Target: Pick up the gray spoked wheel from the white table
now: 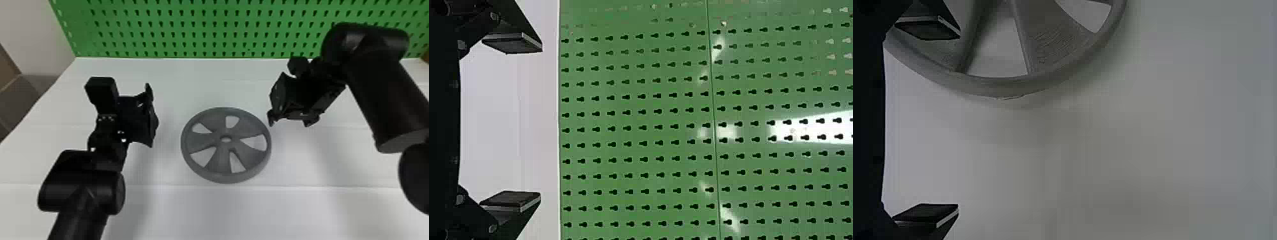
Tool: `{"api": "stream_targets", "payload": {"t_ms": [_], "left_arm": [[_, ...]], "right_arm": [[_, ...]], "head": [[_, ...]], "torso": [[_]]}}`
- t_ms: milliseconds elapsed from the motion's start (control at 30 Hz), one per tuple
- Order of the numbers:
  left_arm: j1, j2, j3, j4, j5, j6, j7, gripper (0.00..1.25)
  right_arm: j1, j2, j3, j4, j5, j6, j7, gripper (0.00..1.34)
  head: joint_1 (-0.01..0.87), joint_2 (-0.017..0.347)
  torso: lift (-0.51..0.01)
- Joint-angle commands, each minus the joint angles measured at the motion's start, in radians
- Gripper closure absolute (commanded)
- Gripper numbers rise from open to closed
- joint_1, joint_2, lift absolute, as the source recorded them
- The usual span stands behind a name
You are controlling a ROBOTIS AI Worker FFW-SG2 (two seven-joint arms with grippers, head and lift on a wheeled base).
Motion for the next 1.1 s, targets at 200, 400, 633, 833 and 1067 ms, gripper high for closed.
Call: {"api": "stream_targets", "payload": {"t_ms": [200,400,633,833,1067], "left_arm": [[-0.009,0.011,-0.014,0.000,-0.003,0.010,0.000,0.22],[-0.012,0.014,-0.017,0.000,-0.006,0.011,0.000,0.22],[-0.014,0.016,-0.019,0.000,-0.004,0.013,0.000,0.22],[-0.015,0.017,-0.019,0.000,-0.003,0.013,0.000,0.22],[-0.017,0.017,-0.019,0.000,-0.001,0.013,0.000,0.22]], "right_arm": [[-0.005,0.041,0.009,0.001,0.004,0.001,0.000,0.08],[-0.008,0.061,0.005,0.002,0.009,0.001,0.001,0.08],[-0.008,0.072,0.008,0.002,0.010,0.001,0.001,0.08],[-0.012,0.076,0.015,0.002,0.010,0.001,0.000,0.08],[-0.017,0.076,0.017,0.002,0.010,0.001,0.000,0.08]], "head": [[0.782,0.057],[0.782,0.057],[0.782,0.057],[0.782,0.057],[0.782,0.057]], "torso": [[-0.097],[-0.097],[-0.097],[-0.097],[-0.097]]}}
